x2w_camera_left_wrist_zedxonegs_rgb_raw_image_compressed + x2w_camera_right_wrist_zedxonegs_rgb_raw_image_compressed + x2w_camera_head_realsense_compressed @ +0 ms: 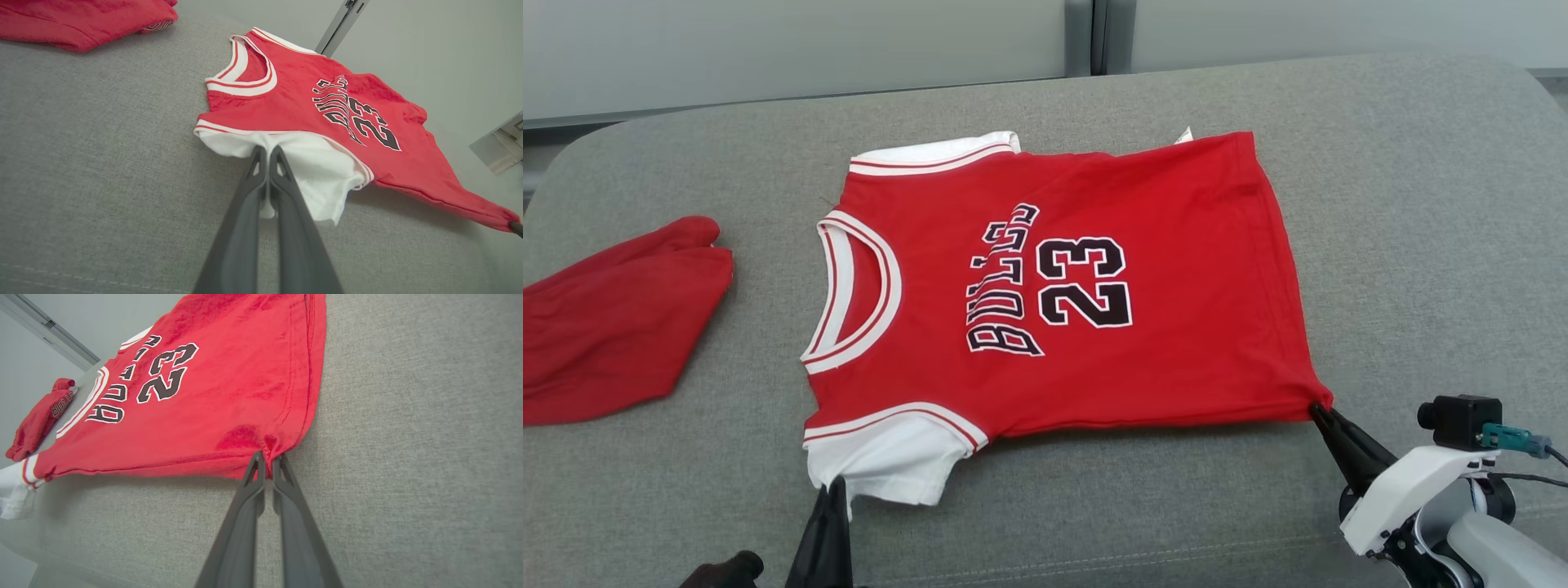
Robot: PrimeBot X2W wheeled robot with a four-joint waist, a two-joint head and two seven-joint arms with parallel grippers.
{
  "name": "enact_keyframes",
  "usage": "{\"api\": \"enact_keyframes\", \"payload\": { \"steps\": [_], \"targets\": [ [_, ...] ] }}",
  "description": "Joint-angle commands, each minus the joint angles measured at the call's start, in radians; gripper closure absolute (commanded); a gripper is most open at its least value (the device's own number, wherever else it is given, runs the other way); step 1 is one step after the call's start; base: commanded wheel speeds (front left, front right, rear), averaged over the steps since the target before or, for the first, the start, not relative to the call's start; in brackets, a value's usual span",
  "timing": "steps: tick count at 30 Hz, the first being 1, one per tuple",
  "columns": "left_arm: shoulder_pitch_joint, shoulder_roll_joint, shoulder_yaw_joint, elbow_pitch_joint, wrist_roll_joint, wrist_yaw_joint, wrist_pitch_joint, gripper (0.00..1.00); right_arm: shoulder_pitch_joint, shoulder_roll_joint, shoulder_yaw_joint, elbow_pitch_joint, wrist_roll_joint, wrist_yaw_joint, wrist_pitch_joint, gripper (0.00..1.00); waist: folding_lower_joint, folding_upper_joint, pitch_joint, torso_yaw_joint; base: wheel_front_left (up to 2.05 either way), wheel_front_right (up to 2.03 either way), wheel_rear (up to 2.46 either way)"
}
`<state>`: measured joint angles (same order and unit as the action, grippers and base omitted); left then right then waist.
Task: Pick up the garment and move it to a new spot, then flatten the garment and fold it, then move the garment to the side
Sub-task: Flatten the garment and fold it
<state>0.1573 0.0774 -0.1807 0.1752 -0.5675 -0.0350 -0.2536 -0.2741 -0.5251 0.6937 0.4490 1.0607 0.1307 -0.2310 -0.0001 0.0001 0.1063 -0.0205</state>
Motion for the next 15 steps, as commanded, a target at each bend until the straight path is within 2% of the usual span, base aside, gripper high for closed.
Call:
{"api": "enact_keyframes", "payload": {
  "steps": [1, 8, 15],
  "targets": [
    [-0.023, 0.024, 0.006, -0.044, 0.023, 0.001, -0.004, 1.0, 0.008, -0.007, -0.012, -0.029, -0.005, 0.0, 0.002, 1.0, 0.0001, -0.0001, 0.003, 0.0, 0.0, 0.0, 0.0],
    [-0.116, 0.095, 0.001, -0.11, 0.055, -0.017, 0.041, 1.0, -0.028, -0.016, -0.052, -0.102, -0.012, 0.0, 0.051, 1.0, 0.0001, -0.0001, 0.016, -0.016, 0.0, 0.0, 0.0],
    [-0.256, 0.157, -0.022, -0.056, 0.082, -0.04, 0.115, 1.0, -0.097, 0.017, -0.071, -0.068, -0.024, 0.0, 0.109, 1.0, 0.0001, -0.0001, 0.042, -0.037, 0.0, 0.0, 0.0]
  ]
}}
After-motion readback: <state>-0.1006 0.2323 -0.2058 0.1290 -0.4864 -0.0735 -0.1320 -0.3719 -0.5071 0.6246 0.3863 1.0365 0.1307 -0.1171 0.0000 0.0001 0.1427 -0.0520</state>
